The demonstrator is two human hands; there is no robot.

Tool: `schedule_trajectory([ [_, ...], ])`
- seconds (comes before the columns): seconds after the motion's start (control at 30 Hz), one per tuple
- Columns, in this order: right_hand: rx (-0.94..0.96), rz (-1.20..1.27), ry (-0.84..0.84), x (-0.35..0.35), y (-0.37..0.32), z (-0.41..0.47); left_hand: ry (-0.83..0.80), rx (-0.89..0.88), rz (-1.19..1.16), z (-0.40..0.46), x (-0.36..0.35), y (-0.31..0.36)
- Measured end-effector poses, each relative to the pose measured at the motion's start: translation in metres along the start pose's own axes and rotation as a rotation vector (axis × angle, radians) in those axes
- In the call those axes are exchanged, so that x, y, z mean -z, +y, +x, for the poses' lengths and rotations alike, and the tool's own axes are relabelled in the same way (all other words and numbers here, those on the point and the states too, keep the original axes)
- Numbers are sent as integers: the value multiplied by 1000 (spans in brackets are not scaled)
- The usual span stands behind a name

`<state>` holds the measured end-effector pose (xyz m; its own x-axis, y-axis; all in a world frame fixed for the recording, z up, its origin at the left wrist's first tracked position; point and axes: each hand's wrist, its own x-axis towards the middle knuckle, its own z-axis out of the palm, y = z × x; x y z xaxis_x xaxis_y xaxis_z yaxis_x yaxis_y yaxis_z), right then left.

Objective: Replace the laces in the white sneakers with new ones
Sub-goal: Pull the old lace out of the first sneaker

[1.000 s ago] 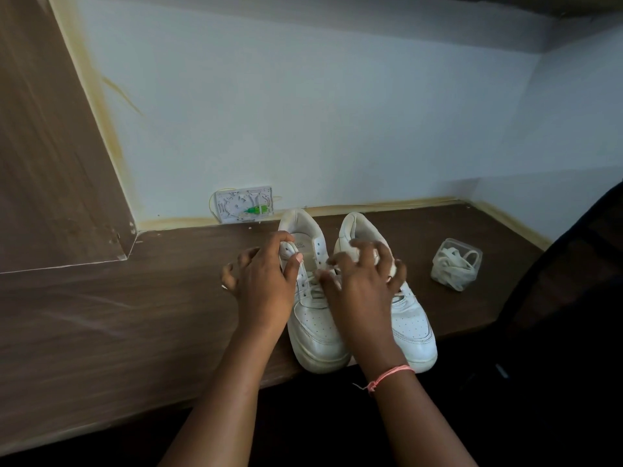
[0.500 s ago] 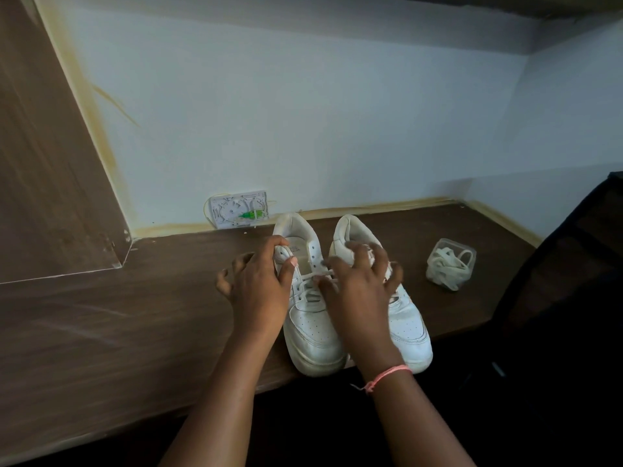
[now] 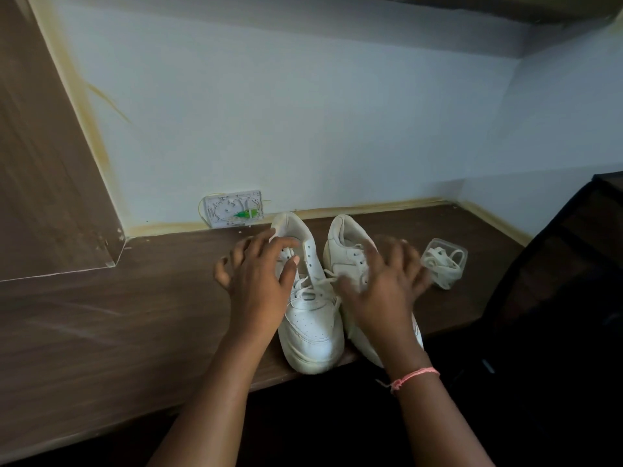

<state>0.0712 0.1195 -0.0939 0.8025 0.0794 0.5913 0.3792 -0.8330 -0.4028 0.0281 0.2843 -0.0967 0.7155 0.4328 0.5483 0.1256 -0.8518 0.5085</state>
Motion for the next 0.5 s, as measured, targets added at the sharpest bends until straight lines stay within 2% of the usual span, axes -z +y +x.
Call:
schedule_trajectory([
  [0.07,75,8,-120,-6,-17,-14,0,-13,35,1,3,2],
  [0.13,102,-45,-190,-15,-27,-26,-69,16,79,0,6,6],
  [0.23,49,-56,-235,-25,-32,-35,-193,56,197,-6,6,17],
  [0.33,4,14,-209,-29,-36,-38,-344,67,312,-10,2,30],
  [0.5,-13,19,-316,-24,-34,-38,-287,137,74,-4,-2,17],
])
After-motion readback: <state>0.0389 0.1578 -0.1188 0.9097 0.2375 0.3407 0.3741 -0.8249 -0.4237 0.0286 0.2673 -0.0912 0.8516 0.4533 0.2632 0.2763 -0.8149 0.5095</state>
